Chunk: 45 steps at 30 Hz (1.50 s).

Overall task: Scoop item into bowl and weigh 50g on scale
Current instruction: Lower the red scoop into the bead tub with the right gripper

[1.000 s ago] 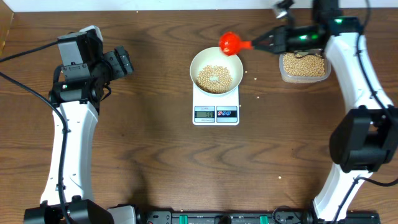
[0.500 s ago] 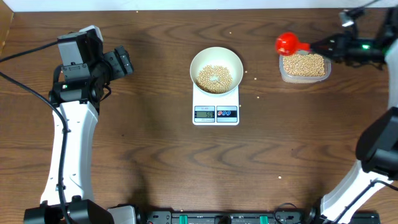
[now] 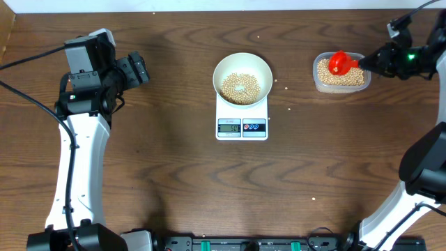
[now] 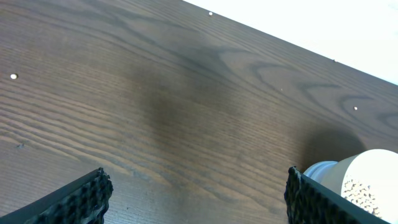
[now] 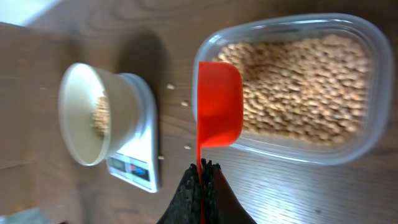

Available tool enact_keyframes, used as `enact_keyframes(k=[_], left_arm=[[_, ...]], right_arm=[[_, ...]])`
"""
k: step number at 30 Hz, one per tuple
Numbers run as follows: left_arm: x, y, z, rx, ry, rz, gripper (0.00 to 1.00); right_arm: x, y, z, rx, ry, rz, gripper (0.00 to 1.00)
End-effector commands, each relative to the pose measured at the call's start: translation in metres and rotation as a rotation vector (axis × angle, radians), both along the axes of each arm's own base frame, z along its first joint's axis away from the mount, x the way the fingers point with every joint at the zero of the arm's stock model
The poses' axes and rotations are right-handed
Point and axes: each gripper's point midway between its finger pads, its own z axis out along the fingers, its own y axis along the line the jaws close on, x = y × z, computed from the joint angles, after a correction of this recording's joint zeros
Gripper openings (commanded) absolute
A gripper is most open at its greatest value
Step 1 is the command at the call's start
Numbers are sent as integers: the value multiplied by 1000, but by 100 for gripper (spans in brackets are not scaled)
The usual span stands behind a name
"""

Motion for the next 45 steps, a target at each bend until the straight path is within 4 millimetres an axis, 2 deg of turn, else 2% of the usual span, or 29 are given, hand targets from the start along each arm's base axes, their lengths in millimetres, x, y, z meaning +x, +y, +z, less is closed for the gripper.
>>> enact_keyframes(k=[1, 4, 8, 14, 19, 25, 30, 45], left_arm=[[1, 3, 4, 17, -8, 0, 91], [1, 3, 4, 17, -8, 0, 91], [1, 3, 4, 18, -8, 0, 91], [1, 3, 4, 18, -7, 1, 91], [1, 3, 4, 17, -8, 0, 91], [1, 3, 4, 18, -7, 1, 91], [1, 3, 4, 17, -8, 0, 91], [1, 3, 4, 18, -8, 0, 91]], right_arm=[[2, -6, 7, -172, -22, 4, 1], [6, -1, 5, -233, -24, 8, 1], [11, 7, 13, -337, -56, 18, 1], [6, 7, 50, -527, -139, -3, 1], [1, 7, 67, -696, -163, -20, 1], [1, 20, 64, -806, -160, 23, 1], [2, 27, 65, -828, -169, 34, 1], [-14, 25, 48, -828, -78, 52, 1]])
